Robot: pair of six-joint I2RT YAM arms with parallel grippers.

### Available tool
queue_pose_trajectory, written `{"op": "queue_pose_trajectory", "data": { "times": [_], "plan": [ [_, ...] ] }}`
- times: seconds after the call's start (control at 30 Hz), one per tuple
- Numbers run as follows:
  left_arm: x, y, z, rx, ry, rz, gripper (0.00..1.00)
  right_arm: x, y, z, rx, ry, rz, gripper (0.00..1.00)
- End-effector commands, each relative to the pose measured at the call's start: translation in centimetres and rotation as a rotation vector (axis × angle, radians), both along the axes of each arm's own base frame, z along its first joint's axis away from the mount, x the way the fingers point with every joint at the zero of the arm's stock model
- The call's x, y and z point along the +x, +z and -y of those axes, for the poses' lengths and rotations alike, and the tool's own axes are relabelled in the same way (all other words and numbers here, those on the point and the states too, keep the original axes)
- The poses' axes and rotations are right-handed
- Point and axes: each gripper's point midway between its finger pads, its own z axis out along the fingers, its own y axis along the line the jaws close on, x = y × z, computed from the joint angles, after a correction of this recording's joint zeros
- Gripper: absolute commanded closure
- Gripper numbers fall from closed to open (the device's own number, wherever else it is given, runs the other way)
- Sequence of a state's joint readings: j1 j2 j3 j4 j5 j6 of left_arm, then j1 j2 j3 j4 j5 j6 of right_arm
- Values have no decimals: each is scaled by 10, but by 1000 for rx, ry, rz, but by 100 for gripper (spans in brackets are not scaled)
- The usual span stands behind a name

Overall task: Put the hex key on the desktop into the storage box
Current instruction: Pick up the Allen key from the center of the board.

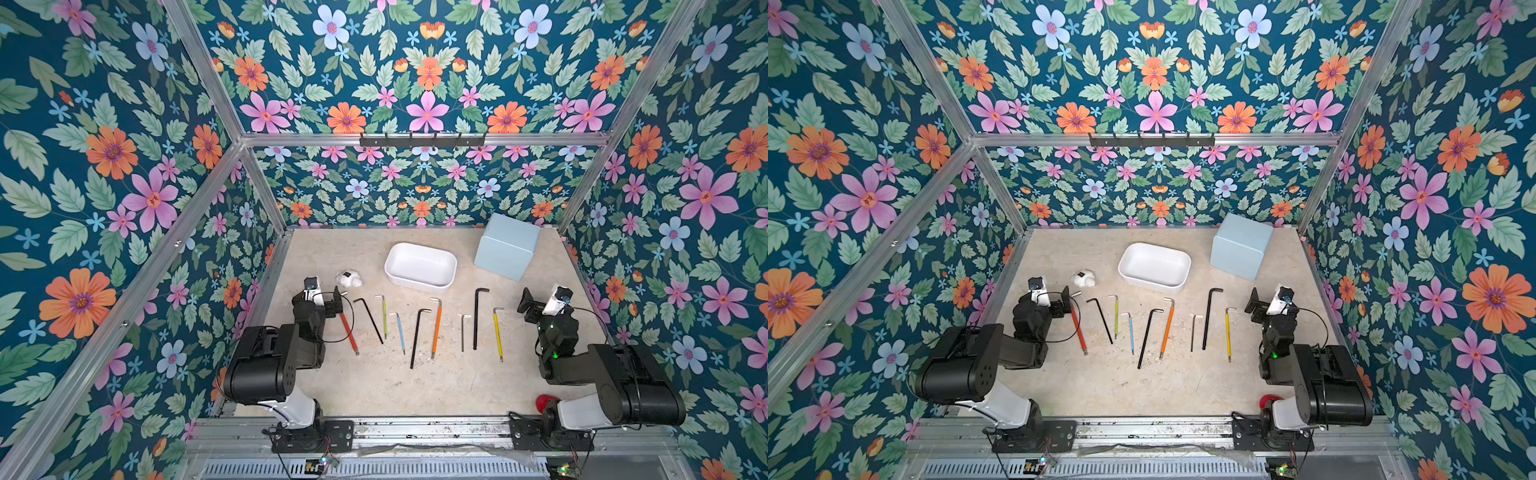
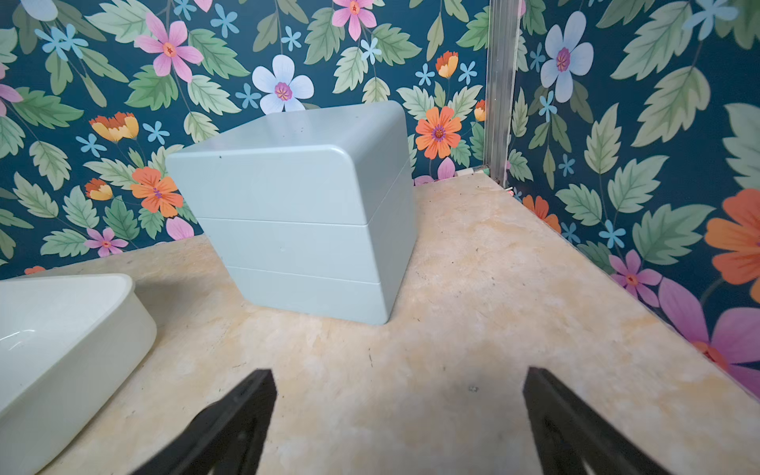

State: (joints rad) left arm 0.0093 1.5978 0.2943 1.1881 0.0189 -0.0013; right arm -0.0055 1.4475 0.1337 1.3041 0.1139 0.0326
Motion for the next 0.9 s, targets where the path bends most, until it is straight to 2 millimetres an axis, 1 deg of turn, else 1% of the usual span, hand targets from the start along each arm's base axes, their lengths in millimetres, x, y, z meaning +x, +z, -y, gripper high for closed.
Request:
{"op": "queue_pose_trajectory", "data": {
  "times": [0.0, 0.63, 0.7, 0.77, 0.87],
  "plan": [
    [1, 2, -1, 0, 6, 6, 0, 2, 8, 2, 1, -12, 32, 1],
    [1, 2, -1, -2, 5, 6, 0, 2, 8, 2, 0, -13, 32, 1],
    [4, 6, -5, 1, 31, 10, 1, 0, 11, 4, -6, -27, 43, 1],
    [10, 12, -10, -6, 61, -36, 1, -1, 17, 8, -11, -69, 44, 1],
    [20, 31, -17, -21, 105, -86, 0, 4, 34, 10, -29, -135, 9, 2]
  ]
}}
